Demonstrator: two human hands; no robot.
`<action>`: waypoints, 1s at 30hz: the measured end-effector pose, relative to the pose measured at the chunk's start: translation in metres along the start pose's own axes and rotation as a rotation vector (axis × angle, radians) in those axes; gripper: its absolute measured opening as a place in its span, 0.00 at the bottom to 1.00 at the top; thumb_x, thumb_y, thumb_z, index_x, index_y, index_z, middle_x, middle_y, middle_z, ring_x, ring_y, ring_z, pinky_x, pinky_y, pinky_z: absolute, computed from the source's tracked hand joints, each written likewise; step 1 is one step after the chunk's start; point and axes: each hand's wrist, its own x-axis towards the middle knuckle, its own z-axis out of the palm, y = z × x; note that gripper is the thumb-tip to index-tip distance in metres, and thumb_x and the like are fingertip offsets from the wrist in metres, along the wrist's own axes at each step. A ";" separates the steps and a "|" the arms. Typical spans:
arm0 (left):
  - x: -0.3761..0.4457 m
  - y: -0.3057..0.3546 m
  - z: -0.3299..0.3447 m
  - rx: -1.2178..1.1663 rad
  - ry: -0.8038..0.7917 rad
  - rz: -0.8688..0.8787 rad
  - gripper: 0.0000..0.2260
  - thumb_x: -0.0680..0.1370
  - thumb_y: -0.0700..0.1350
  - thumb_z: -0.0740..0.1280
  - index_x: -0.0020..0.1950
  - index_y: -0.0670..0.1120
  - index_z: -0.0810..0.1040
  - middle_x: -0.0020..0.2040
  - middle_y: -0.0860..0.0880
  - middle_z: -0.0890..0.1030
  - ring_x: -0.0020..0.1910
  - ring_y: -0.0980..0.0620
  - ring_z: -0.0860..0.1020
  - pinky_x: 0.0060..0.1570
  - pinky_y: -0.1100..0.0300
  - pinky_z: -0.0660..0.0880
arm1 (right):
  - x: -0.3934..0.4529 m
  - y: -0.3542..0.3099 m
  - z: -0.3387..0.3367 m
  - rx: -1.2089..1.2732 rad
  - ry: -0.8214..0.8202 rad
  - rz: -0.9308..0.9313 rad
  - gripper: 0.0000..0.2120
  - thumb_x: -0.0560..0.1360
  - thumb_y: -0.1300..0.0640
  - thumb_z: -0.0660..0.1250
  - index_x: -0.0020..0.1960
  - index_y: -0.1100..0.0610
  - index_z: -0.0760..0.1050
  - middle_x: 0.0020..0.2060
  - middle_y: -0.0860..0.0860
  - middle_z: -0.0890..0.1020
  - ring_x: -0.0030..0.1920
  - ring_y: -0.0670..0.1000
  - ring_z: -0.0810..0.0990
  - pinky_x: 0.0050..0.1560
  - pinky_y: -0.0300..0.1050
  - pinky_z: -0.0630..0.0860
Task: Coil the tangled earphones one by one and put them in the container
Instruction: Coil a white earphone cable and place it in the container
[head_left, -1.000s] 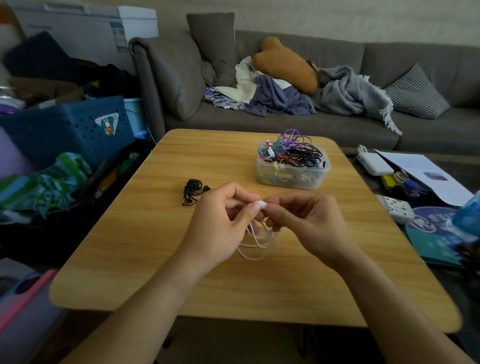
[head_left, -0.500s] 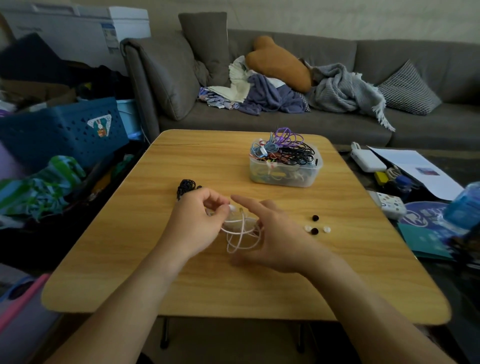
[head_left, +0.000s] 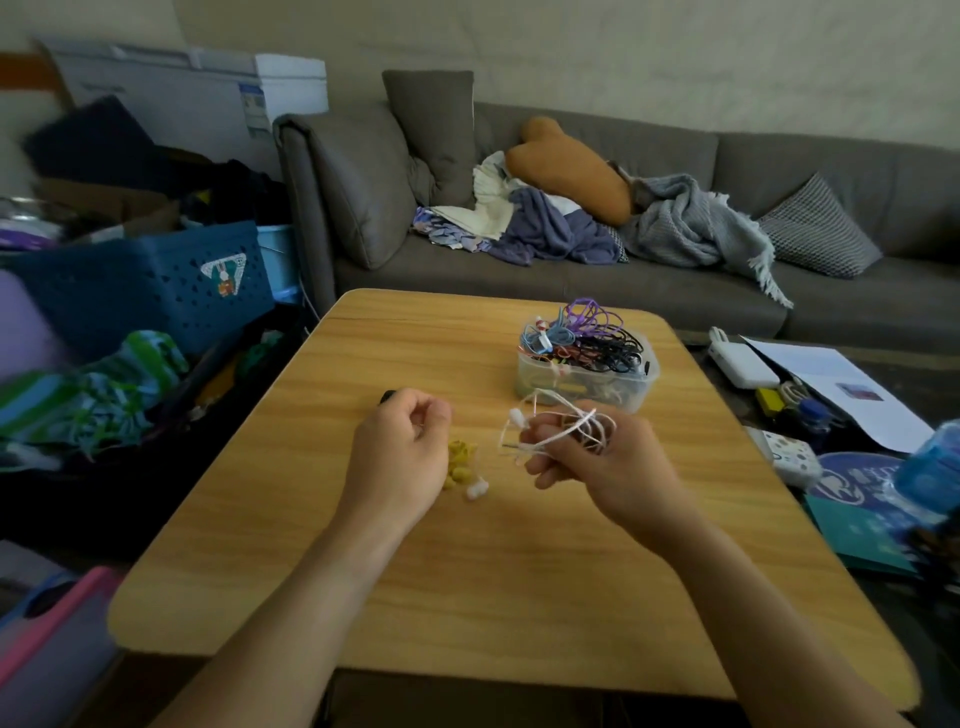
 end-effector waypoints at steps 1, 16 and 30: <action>0.002 0.000 0.000 0.024 0.013 0.027 0.08 0.81 0.46 0.62 0.48 0.48 0.80 0.42 0.54 0.81 0.42 0.58 0.79 0.37 0.66 0.74 | 0.005 -0.006 -0.005 -0.009 -0.001 -0.007 0.05 0.77 0.64 0.68 0.50 0.64 0.80 0.42 0.61 0.85 0.39 0.59 0.85 0.42 0.51 0.84; 0.018 -0.016 0.010 0.593 -0.375 0.220 0.18 0.78 0.58 0.62 0.67 0.58 0.70 0.68 0.57 0.66 0.69 0.52 0.57 0.68 0.52 0.59 | 0.122 -0.122 -0.084 -0.461 0.081 -0.126 0.09 0.78 0.61 0.69 0.54 0.64 0.81 0.43 0.55 0.86 0.41 0.48 0.86 0.42 0.39 0.81; 0.023 -0.024 0.009 0.660 -0.391 0.146 0.21 0.76 0.61 0.64 0.68 0.59 0.68 0.67 0.58 0.68 0.70 0.52 0.60 0.70 0.50 0.55 | 0.157 -0.109 -0.073 -0.970 0.243 -0.087 0.06 0.74 0.65 0.68 0.48 0.62 0.83 0.41 0.58 0.85 0.42 0.56 0.84 0.46 0.53 0.82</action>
